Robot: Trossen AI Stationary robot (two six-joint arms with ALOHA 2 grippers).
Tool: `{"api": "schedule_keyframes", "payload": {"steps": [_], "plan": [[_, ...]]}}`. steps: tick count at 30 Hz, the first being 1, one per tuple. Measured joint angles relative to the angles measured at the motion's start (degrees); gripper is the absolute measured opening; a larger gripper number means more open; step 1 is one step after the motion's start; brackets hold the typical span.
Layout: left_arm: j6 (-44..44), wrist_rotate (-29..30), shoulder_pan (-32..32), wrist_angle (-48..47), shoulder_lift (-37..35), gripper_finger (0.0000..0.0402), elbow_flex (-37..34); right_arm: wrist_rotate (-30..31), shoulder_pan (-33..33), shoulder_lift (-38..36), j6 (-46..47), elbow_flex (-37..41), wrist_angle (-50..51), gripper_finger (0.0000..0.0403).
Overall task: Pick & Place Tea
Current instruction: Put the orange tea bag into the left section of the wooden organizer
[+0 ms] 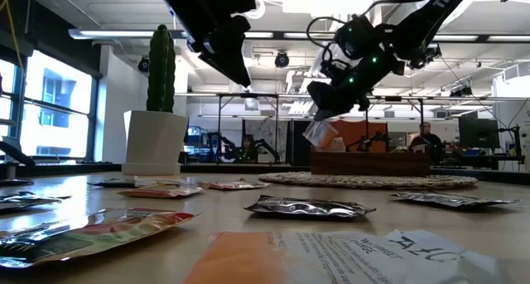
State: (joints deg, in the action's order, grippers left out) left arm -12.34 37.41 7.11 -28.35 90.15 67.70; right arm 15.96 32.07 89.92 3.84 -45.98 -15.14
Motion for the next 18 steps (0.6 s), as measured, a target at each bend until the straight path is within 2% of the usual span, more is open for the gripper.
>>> {"api": "schedule_keyframes", "payload": {"steps": [5, 10, 18], "plan": [[-0.2, -0.8, 0.0, 0.9, 0.0, 0.0174, 0.0, 2.0, 0.7, 3.6, -1.3, 0.0, -2.3, 0.0], [-0.2, -1.3, 0.0, 2.2, 0.0, 0.0174, 0.0, 1.6, 0.7, 4.1, -2.7, 0.0, -5.7, 0.0004], [-0.2, -1.4, 0.0, 2.2, 0.0, 0.0174, 0.0, 2.4, 0.8, 4.1, -6.3, 0.0, -3.9, 0.0051]]}}
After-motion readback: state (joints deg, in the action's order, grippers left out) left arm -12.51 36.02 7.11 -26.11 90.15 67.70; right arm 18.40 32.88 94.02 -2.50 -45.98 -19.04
